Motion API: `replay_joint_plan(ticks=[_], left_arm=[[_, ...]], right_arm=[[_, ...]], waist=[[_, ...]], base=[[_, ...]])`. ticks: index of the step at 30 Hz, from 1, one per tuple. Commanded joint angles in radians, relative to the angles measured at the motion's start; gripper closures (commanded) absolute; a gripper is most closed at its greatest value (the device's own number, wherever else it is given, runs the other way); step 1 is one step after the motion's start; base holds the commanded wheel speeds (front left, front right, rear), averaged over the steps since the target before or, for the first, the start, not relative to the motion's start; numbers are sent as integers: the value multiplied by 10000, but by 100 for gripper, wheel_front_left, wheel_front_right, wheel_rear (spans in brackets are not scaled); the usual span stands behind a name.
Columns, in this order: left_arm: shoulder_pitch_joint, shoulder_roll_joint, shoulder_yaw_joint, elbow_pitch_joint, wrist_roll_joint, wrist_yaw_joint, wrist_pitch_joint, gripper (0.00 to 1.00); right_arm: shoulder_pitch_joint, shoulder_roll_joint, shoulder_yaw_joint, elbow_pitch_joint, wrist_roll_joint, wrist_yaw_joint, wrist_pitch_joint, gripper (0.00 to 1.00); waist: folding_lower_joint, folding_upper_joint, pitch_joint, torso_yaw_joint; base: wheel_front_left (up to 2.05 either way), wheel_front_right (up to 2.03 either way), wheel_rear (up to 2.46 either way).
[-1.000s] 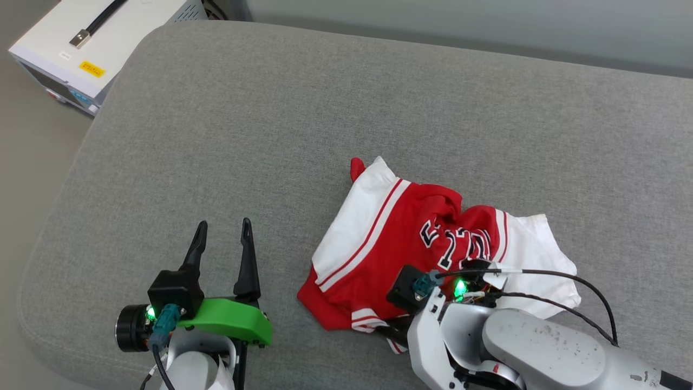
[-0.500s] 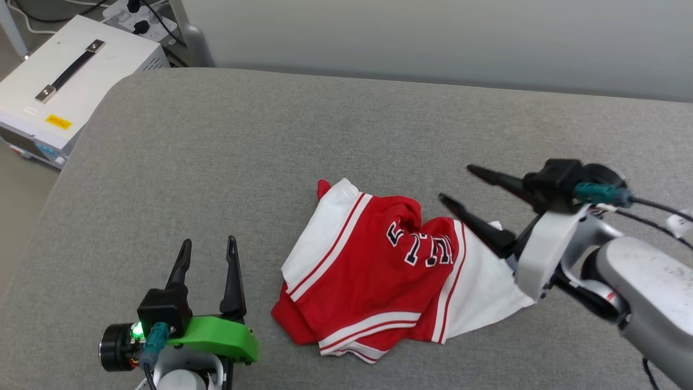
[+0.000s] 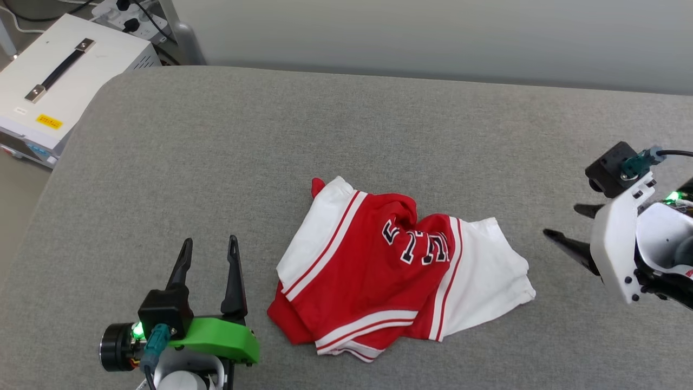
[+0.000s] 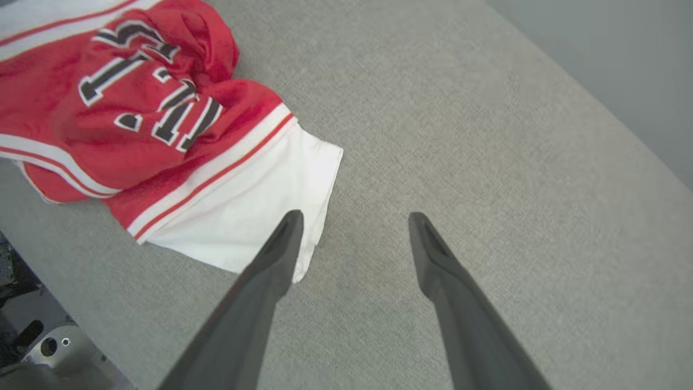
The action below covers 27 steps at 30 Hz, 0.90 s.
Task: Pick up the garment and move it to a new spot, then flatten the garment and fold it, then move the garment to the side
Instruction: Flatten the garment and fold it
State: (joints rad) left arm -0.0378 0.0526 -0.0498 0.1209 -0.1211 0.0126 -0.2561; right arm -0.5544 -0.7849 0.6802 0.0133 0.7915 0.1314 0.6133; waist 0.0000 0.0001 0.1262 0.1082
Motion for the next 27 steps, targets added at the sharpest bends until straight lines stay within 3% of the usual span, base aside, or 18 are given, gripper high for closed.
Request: replay_joint_plan(ticks=[1, 4, 8, 19, 20, 21, 22, 27], left_arm=[[-4, -24, -26, -37, -9, -23, -57, 0], [-129, -24, -119, -63, -89, 18, -57, 0], [-344, -24, -285, -113, -228, 107, -57, 0], [-716, -24, -518, -33, -432, 275, -57, 0], [-713, -24, -513, -12, -435, 279, -57, 0], [-702, -24, -483, 8, -431, 288, -57, 0], [-690, -24, -455, 23, -423, 292, -57, 0], [-579, -24, -306, 93, -298, 224, -57, 0]], right_arm=[[185, -124, 43, -93, 216, -7, 502, 0], [292, -275, 158, -130, 500, -7, 1590, 0], [313, -83, 305, 182, 473, -7, 2148, 0], [770, 943, 1349, 1901, 211, -7, 1754, 0], [788, 979, 1365, 1937, 283, -7, 1590, 14], [755, 1012, 1350, 1933, 338, -7, 1315, 80], [700, 1015, 1323, 1917, 366, -7, 1089, 100], [389, 571, 749, 1733, 648, -7, 145, 100]], waist=[[0, -1, 127, 68], [0, -1, 375, 172], [0, -1, 778, 344], [0, -1, 1347, 622], [0, -1, 1328, 612], [0, -1, 1294, 564], [0, -1, 1257, 518], [0, -1, 896, 246]], base=[[0, 0, 0], [0, 0, 0], [0, 0, 0], [0, 0, 0], [0, 0, 0], [0, 0, 0], [0, 0, 0], [0, 0, 0]])
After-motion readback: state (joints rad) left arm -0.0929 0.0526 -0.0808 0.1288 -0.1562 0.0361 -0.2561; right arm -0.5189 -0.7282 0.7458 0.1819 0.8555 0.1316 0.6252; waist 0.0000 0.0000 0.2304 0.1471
